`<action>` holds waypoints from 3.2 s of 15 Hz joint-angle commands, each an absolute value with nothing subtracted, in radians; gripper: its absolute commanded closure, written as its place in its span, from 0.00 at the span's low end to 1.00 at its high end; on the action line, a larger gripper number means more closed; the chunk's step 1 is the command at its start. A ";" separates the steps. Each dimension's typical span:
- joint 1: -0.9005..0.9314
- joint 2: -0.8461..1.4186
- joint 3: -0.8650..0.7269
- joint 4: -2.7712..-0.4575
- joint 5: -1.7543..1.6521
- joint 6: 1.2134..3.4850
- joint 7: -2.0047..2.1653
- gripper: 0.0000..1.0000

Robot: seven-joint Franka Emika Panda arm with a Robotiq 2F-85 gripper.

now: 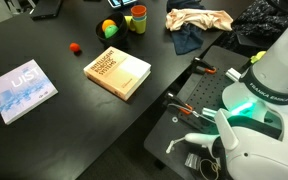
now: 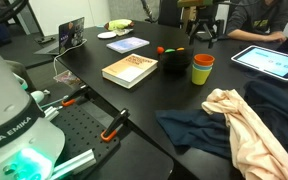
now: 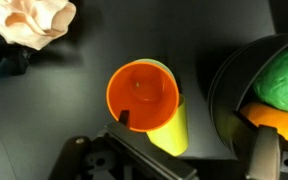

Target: Stack the cups together

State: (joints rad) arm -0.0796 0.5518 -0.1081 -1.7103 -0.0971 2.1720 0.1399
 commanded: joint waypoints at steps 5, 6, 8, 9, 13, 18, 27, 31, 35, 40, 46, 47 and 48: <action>-0.027 0.734 -0.173 -1.539 -0.161 2.290 0.285 0.00; -0.026 0.752 -0.176 -1.527 -0.164 2.312 0.289 0.00; -0.017 0.780 -0.189 -1.507 -0.180 2.353 0.295 0.00; -0.020 0.793 -0.188 -1.496 -0.172 2.359 0.293 0.00; -0.021 0.832 -0.193 -1.466 -0.160 2.338 0.297 0.00; -0.018 0.843 -0.208 -1.443 -0.166 2.300 0.299 0.00; -0.025 0.836 -0.212 -1.463 -0.170 2.203 0.290 0.00; -0.028 0.847 -0.202 -1.482 -0.168 2.263 0.283 0.00; -0.022 0.862 -0.206 -1.496 -0.178 2.336 0.278 0.00; -0.020 0.880 -0.216 -1.504 -0.191 2.395 0.277 0.32; -0.014 0.871 -0.227 -1.490 -0.202 2.406 0.273 0.51; -0.009 0.871 -0.234 -1.481 -0.209 2.401 0.276 0.51; -0.010 0.869 -0.235 -1.473 -0.211 2.397 0.271 0.51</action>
State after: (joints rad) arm -0.0267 0.8832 -0.2126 -1.4859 -0.1911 2.3891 0.2799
